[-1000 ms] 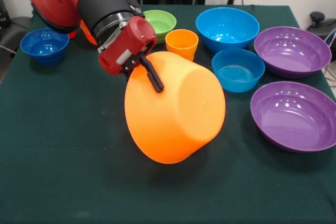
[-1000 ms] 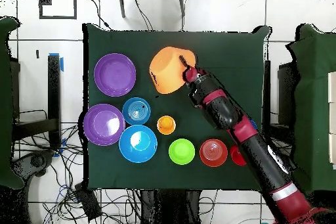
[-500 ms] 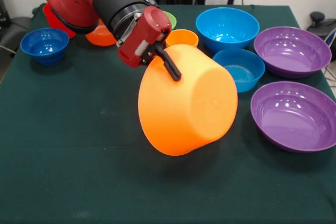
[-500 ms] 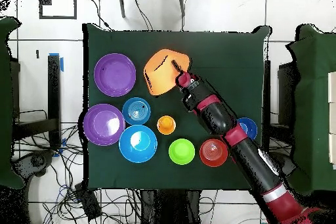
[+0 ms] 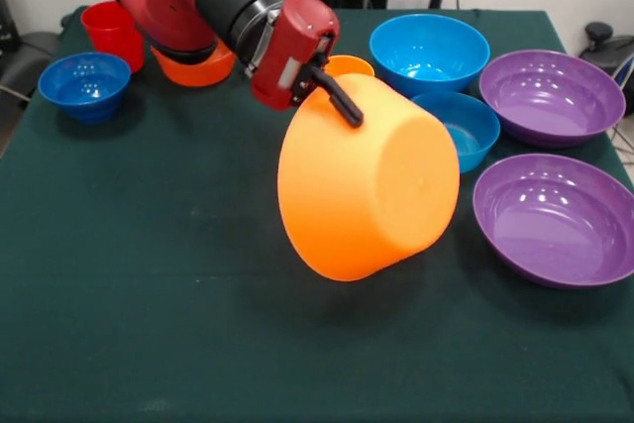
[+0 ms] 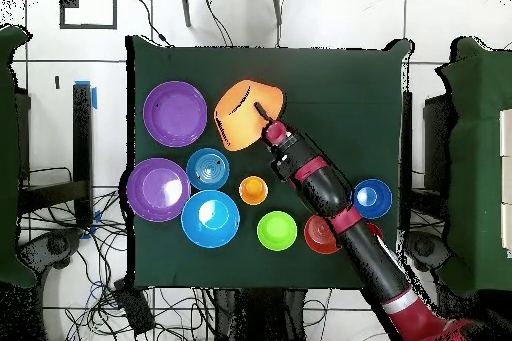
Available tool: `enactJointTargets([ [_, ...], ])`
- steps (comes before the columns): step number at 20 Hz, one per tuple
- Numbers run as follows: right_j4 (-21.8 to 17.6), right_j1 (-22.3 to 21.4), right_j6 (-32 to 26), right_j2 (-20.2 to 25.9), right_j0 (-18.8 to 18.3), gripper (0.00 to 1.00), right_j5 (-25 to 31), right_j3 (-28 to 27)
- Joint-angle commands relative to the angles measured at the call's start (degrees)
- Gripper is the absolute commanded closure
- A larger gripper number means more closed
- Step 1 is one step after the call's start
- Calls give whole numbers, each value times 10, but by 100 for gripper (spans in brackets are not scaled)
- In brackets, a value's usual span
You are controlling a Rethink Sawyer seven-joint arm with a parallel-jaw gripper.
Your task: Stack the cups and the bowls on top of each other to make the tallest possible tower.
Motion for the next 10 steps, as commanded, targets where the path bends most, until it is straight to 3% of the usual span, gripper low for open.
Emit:
enactJointTargets([
  [1,-41,91,-59,-72,3,100,76,-38],
  [10,-43,140,-100,-66,-21,100,111,-52],
])
